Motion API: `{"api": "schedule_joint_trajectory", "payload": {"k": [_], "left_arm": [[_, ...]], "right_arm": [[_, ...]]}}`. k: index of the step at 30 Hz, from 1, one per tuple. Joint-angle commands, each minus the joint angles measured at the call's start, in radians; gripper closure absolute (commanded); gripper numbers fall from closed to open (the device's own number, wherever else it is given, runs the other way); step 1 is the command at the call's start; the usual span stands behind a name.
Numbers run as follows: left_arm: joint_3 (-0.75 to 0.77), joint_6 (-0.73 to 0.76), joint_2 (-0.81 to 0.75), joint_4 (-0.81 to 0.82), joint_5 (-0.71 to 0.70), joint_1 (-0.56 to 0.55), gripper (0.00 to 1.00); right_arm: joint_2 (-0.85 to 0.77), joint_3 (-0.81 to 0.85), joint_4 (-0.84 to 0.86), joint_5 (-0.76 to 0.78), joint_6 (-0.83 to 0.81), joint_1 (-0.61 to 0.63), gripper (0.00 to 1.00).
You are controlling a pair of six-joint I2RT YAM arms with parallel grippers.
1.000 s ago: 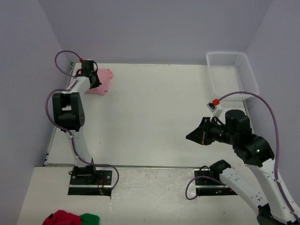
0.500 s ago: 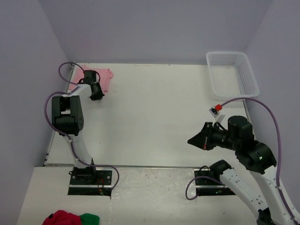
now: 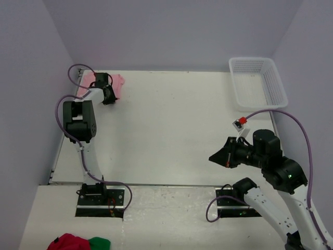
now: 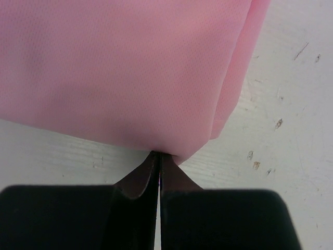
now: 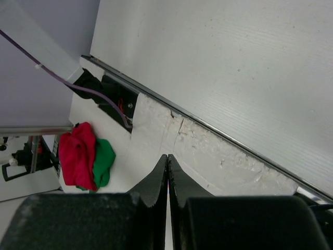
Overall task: Fold and stack the t-shirts
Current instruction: Put the neatly folded tshirt into the corner of the board with the left arm
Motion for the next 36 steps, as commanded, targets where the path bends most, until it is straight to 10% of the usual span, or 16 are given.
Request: {"api": "schedule_joint_trajectory", "payload": {"k": [1,25,36], "left_arm": [[0.04,0.003,0.071,-0.031,-0.004,-0.001,1.0],[0.11,0.039,0.137,-0.038,0.049,0.068,1.0],[-0.376,-0.086,-0.241,0.234,0.077,-0.094,0.9]], "right_arm": [[0.02,0.023,-0.003,0.022,0.011,0.0,1.0],[0.109,0.021,0.052,0.005,0.017,0.0,1.0],[0.076,-0.045,0.106,-0.019,0.029,0.003,1.0]]}}
